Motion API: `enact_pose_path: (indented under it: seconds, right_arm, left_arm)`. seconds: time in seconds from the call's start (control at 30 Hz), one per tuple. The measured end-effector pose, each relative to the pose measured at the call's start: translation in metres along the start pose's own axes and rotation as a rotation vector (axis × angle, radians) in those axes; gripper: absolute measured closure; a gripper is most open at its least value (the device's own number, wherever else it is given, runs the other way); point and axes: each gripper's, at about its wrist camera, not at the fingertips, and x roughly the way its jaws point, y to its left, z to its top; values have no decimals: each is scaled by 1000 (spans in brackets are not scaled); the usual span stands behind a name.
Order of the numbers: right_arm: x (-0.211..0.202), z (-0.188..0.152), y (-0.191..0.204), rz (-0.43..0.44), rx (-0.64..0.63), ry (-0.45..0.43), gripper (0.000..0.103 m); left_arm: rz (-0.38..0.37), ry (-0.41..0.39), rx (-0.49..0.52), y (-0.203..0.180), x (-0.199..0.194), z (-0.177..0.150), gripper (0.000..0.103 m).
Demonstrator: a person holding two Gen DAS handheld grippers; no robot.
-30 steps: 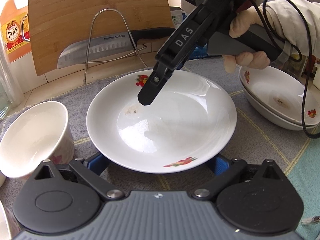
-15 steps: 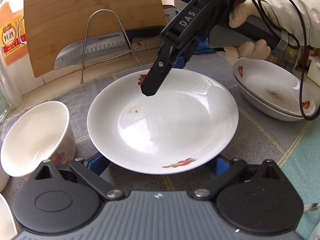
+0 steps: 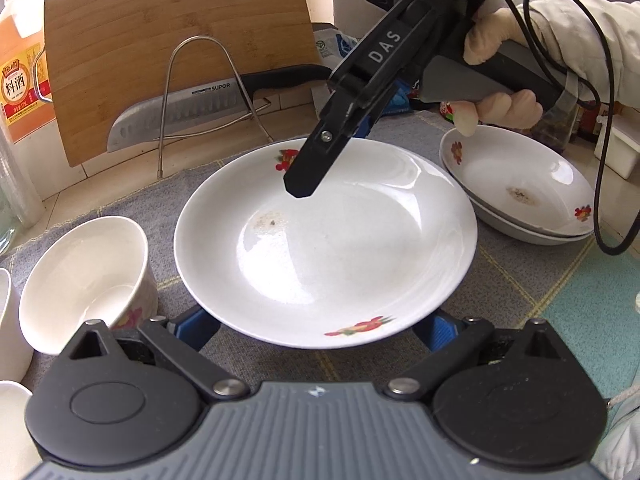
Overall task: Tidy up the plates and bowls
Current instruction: 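Lift the plate with the right tool and carry it toward the plate stack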
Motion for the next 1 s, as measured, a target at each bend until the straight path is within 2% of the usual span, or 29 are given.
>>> enact_pose_path:
  seconds: [0.5, 1.0]
  right_arm:
    - [-29, -31, 25, -39, 22, -62, 7]
    - [-70, -83, 33, -86, 81, -139, 7]
  left_arm:
    - [-46, -5, 57, -15, -29, 1, 3]
    - [-125, -4, 155, -46, -43, 15, 3]
